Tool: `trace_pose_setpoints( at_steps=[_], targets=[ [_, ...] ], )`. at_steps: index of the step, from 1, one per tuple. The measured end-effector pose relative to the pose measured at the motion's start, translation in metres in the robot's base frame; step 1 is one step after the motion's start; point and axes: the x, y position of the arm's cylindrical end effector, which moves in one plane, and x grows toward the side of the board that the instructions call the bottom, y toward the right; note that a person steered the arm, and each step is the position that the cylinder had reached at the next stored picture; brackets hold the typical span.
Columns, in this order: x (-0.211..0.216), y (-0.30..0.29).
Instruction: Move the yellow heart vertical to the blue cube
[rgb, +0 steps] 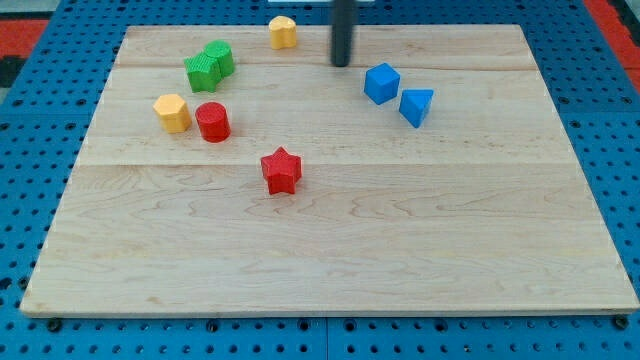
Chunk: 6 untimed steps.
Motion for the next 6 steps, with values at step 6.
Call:
trace_pose_setpoints(
  at_steps=[6],
  targets=[
    [-0.073, -0.046]
  ],
)
